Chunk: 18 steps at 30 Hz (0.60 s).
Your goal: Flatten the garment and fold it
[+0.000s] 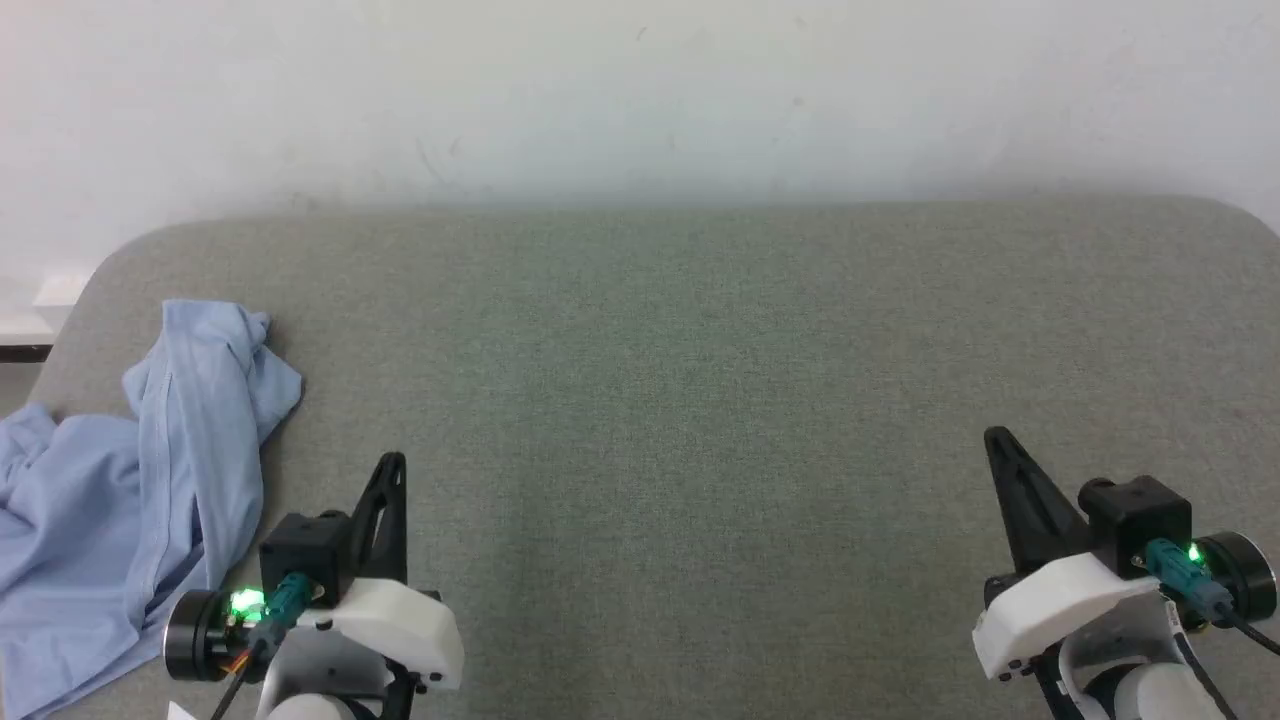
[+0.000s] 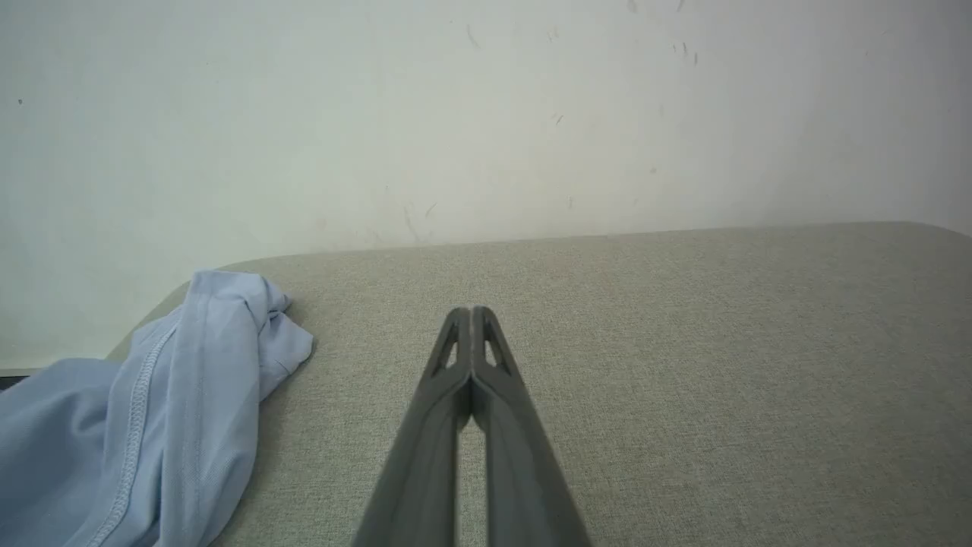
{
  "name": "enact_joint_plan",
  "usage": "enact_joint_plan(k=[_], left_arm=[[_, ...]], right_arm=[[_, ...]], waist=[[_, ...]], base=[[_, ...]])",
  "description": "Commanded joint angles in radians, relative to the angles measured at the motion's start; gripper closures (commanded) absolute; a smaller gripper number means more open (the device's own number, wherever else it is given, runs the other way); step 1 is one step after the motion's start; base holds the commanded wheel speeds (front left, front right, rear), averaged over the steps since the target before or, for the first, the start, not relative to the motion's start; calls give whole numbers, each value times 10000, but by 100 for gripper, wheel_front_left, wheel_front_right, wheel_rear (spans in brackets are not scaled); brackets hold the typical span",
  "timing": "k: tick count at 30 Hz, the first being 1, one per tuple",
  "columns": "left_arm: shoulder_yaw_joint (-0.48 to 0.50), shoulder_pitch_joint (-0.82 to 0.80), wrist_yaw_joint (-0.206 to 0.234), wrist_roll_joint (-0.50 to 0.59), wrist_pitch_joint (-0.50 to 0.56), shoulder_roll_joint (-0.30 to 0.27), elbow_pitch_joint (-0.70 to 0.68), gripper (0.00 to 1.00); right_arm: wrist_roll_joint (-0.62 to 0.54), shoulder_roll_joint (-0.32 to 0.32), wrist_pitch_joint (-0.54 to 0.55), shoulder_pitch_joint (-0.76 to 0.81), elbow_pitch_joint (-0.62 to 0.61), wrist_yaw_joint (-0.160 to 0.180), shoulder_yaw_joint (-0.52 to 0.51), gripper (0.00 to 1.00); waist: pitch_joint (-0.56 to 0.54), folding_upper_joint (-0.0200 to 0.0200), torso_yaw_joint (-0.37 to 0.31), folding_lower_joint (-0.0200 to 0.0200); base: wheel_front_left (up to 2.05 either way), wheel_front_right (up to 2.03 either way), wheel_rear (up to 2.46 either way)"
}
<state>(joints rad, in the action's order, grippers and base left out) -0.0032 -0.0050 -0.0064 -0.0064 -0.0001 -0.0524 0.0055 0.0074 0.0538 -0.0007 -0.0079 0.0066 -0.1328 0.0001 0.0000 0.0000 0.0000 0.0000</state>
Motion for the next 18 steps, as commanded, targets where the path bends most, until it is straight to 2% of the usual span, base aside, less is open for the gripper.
enact_joint_plan(k=[1,18], left_arm=[[32,50,64,64,1,22,-55,100],[32,50,64,64,1,22,-55,100]], right_arm=[[-74,-36,7,79,-66,21,-1,100],[-74,-36,7,79,-66,21,-1,100]], waist=[[0,0,0,0],[0,0,0,0]], base=[[0,0,0],[0,0,0]])
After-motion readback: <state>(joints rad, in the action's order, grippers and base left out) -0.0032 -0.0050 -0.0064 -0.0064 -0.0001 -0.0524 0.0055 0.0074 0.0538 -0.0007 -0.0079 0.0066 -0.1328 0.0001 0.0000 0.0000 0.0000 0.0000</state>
